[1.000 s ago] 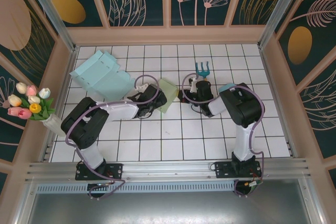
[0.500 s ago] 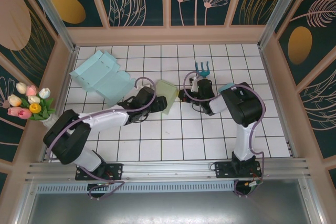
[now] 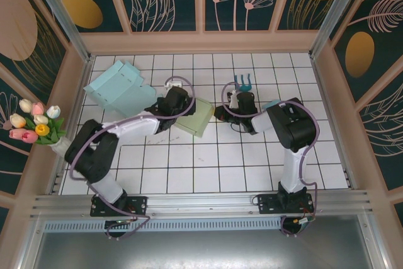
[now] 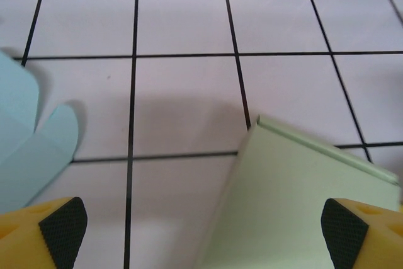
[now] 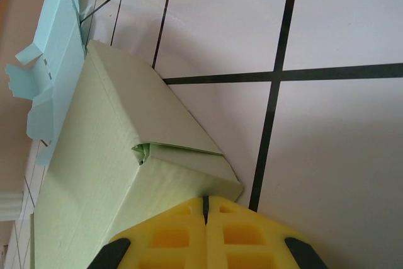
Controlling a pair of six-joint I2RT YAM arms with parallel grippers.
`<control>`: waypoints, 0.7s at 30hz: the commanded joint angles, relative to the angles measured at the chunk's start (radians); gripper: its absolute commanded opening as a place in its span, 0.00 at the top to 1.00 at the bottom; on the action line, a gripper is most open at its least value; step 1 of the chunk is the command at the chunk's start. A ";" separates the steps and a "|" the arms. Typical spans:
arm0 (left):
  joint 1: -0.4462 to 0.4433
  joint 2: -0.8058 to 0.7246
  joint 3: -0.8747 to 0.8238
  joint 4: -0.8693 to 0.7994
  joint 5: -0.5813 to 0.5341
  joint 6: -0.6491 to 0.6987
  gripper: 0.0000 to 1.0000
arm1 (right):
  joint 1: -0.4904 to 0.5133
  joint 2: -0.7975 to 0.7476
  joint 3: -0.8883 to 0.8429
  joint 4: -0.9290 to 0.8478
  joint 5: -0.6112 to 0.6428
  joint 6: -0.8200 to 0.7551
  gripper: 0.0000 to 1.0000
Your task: Fold the paper box
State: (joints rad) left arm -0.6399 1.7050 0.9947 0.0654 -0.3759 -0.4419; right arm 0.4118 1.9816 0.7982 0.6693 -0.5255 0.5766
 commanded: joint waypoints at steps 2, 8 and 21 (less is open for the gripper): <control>0.021 0.120 0.075 0.077 -0.007 0.142 0.03 | -0.030 0.047 0.019 -0.149 0.059 0.005 1.00; 0.040 0.178 0.072 0.163 0.155 0.164 0.04 | -0.036 0.054 0.048 -0.226 0.068 0.000 1.00; 0.040 0.232 0.043 0.335 0.635 0.021 0.12 | -0.033 0.078 0.106 -0.303 0.038 -0.061 1.00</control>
State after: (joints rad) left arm -0.6014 1.9133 1.0531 0.3088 0.0868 -0.3538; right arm 0.3981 1.9911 0.9039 0.4713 -0.5411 0.5552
